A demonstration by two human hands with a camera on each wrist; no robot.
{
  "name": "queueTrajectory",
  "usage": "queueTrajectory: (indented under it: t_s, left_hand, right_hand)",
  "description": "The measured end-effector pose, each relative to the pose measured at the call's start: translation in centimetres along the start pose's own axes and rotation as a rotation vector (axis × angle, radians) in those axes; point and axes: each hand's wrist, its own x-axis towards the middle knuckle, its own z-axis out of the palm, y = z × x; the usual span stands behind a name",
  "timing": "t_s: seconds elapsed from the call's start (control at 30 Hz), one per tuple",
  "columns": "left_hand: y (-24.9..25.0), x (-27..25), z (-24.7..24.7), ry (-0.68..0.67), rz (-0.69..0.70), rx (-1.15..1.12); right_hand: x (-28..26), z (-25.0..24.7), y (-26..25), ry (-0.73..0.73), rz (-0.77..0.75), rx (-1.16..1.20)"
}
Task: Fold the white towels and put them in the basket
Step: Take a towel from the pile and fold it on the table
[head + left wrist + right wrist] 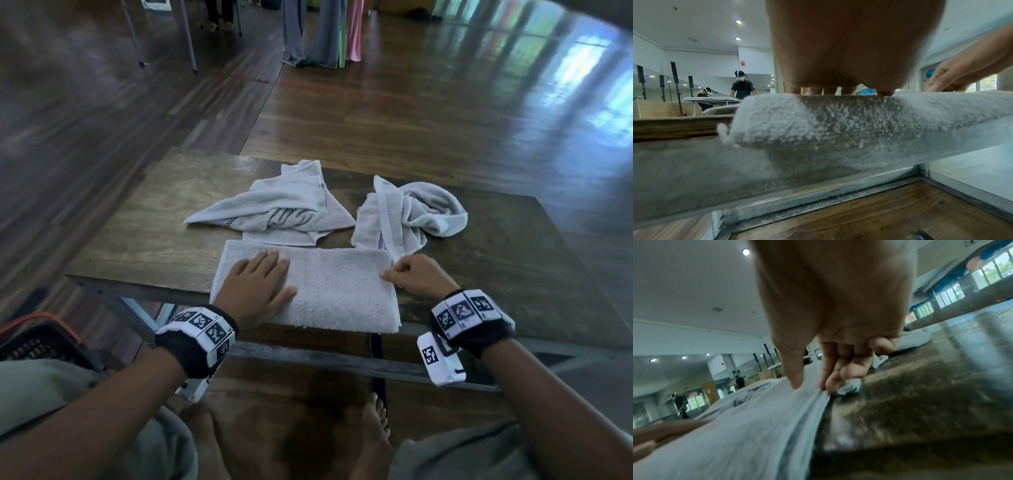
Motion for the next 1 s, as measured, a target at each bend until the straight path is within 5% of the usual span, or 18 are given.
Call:
queueTrajectory:
  t_s: [0.13, 0.27, 0.37, 0.47, 0.63, 0.7, 0.87, 1.0]
  left_hand:
    - [-0.7, -0.5, 0.7, -0.027, -0.030, -0.022]
    - [-2.2, -1.2, 1.4, -0.008, -0.124, -0.032]
    - [-3.2, -1.1, 1.3, -0.023, -0.131, 0.014]
    - [-5.1, -0.4, 0.3, 0.025, -0.187, 0.102]
    - [-7.2, 0.2, -1.6, 0.024, -0.356, 0.156]
    - [-5.2, 0.0, -2.1, 0.032, -0.296, 0.095]
    - [3.5, -1.6, -1.6, 0.016, 0.116, -0.036]
    - [8.1, -1.2, 1.1, 0.033, 0.264, -0.024]
  right_hand:
    - [-0.8, 1.1, -0.3, 0.162, -0.002, -0.163]
    - [-1.2, 2.1, -1.2, 0.485, -0.335, -0.403]
    - [-1.6, 3.7, -1.9, 0.407, -0.524, -0.561]
    - [-1.8, 5.1, -2.6, 0.303, -0.500, -0.679]
    - [-1.3, 4.6, -3.2, 0.329, -0.461, -0.678]
    - [-0.6, 3.9, -3.0, 0.332, -0.418, -0.658]
    - [1.5, 2.8, -3.1, 0.277, -0.344, -0.545]
    - [2.7, 2.5, -4.0, 0.224, -0.297, -0.586]
